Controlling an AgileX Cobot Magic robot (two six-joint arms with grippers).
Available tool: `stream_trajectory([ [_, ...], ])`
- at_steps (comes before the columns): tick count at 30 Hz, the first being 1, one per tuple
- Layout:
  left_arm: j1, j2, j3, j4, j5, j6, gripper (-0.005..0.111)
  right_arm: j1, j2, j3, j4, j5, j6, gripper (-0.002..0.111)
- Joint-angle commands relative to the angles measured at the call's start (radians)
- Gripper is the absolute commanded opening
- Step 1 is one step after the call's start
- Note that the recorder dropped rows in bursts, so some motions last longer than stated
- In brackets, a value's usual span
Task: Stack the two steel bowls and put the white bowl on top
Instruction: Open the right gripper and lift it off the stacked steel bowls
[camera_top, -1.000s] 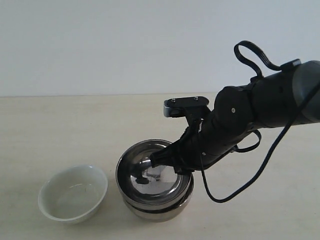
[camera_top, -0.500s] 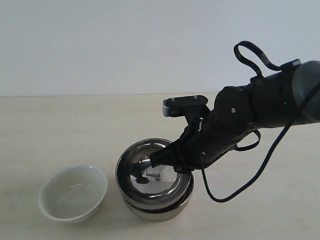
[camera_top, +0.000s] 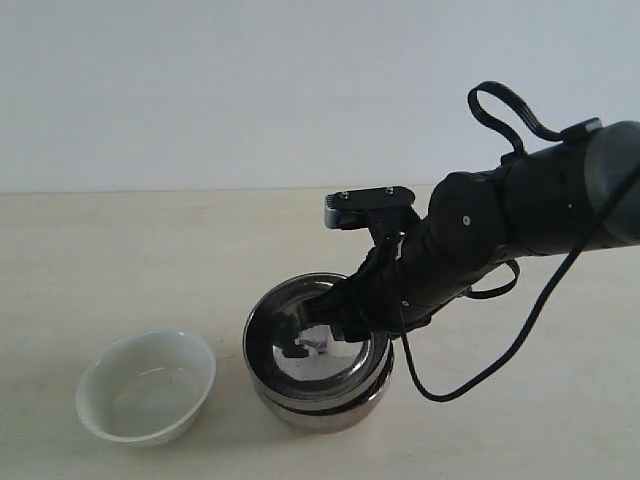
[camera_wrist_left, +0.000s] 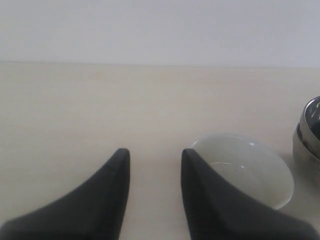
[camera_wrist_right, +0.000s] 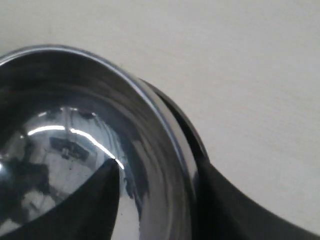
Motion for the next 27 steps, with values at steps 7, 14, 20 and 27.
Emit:
stream_trajectory([
  [7, 0.003, -0.003, 0.004, -0.001, 0.001, 0.003, 0.032, -0.001, -0.056, 0.003, -0.005, -0.044, -0.021, 0.043],
  [14, 0.003, -0.003, 0.004, -0.001, 0.001, 0.003, 0.032, -0.001, -0.066, 0.003, -0.007, -0.103, -0.047, 0.043],
  [20, 0.003, -0.003, 0.004, -0.001, 0.001, 0.003, 0.032, -0.001, -0.116, 0.003, -0.009, -0.135, -0.051, 0.043],
  [27, 0.003, -0.003, 0.004, -0.001, 0.001, 0.003, 0.032, -0.001, -0.115, 0.003, -0.026, -0.092, -0.08, 0.0],
])
